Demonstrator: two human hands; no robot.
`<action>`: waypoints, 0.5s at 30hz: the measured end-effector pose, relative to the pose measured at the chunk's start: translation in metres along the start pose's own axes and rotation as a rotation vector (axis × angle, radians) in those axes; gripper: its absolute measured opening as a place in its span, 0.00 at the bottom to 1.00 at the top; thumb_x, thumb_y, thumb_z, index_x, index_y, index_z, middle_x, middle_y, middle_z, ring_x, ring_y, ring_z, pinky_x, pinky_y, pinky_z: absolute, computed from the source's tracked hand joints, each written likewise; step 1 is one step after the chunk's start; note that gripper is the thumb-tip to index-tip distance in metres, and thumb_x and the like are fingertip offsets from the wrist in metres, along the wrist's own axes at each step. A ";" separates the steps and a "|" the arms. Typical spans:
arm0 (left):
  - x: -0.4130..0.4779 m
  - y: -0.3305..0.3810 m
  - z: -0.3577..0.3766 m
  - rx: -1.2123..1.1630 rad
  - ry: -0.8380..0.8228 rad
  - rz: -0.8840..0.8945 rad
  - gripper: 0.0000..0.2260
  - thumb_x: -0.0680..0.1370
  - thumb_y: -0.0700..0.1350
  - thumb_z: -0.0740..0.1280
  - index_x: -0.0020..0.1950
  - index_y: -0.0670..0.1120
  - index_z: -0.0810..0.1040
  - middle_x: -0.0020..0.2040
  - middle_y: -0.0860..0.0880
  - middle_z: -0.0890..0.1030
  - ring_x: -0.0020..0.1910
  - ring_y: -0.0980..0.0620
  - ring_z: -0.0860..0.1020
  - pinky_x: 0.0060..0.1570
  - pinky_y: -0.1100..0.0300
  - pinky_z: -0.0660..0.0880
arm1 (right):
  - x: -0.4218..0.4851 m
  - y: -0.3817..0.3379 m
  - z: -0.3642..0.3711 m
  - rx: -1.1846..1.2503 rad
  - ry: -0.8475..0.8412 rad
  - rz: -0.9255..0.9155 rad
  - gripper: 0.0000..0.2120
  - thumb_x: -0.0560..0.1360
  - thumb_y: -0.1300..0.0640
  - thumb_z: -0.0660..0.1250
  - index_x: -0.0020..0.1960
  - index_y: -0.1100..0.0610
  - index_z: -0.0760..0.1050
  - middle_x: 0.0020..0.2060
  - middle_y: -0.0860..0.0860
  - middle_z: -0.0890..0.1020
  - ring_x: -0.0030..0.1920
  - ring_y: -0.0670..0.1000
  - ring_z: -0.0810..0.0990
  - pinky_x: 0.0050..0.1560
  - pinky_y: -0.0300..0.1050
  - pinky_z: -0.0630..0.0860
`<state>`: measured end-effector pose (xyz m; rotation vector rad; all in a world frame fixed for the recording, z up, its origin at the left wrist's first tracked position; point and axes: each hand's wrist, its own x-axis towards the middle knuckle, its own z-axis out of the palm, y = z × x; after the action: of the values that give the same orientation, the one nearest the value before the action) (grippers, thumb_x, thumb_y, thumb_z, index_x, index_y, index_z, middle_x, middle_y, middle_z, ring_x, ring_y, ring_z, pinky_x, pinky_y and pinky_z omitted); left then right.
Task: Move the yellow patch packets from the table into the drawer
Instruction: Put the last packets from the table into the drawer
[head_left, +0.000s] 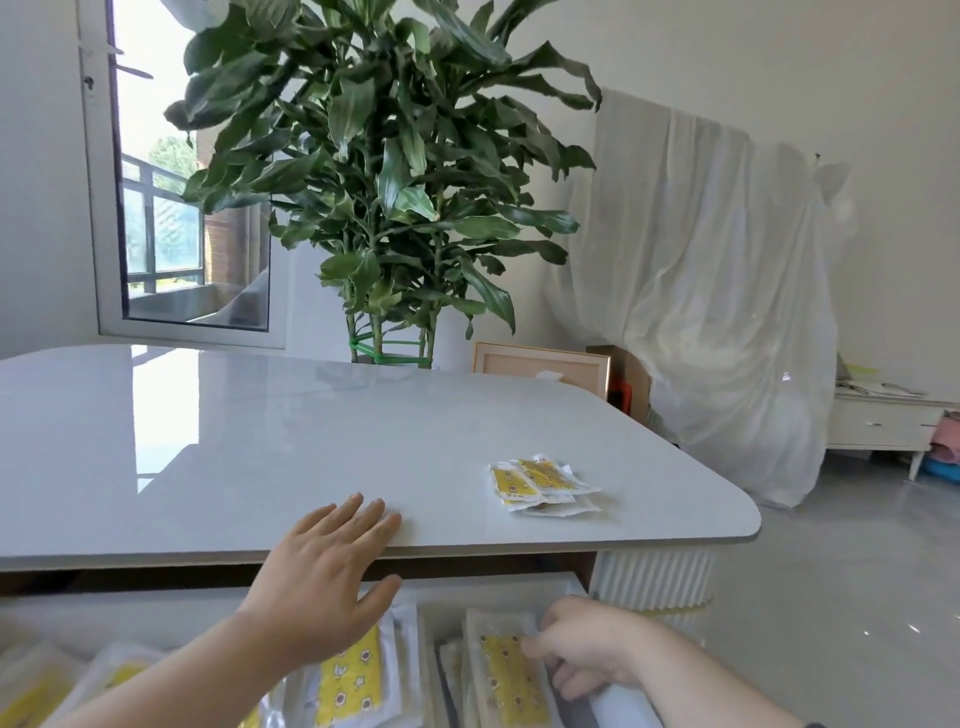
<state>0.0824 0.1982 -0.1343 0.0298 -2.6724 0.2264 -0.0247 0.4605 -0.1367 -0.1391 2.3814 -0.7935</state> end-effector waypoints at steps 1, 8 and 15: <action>0.000 0.000 -0.001 -0.002 -0.001 0.003 0.25 0.73 0.63 0.58 0.64 0.53 0.79 0.62 0.53 0.80 0.63 0.51 0.77 0.63 0.59 0.59 | -0.005 0.001 -0.002 -0.001 0.001 -0.024 0.31 0.73 0.47 0.69 0.71 0.57 0.65 0.52 0.55 0.76 0.52 0.52 0.79 0.54 0.44 0.80; -0.002 0.000 0.003 -0.068 0.009 0.001 0.25 0.73 0.63 0.57 0.62 0.54 0.80 0.60 0.54 0.81 0.61 0.53 0.79 0.62 0.60 0.59 | -0.040 -0.013 -0.034 0.184 0.054 -0.327 0.11 0.76 0.53 0.67 0.57 0.53 0.75 0.51 0.51 0.79 0.49 0.49 0.79 0.55 0.46 0.79; 0.004 0.004 0.007 -0.133 0.032 -0.057 0.25 0.72 0.64 0.55 0.60 0.54 0.81 0.59 0.55 0.82 0.59 0.54 0.81 0.60 0.62 0.63 | -0.067 -0.018 -0.084 0.652 0.148 -0.472 0.08 0.78 0.59 0.65 0.52 0.63 0.77 0.41 0.58 0.82 0.38 0.54 0.81 0.39 0.47 0.81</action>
<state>0.0754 0.2005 -0.1396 0.0600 -2.6443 0.0306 -0.0215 0.5074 -0.0382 -0.3863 2.1120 -1.8098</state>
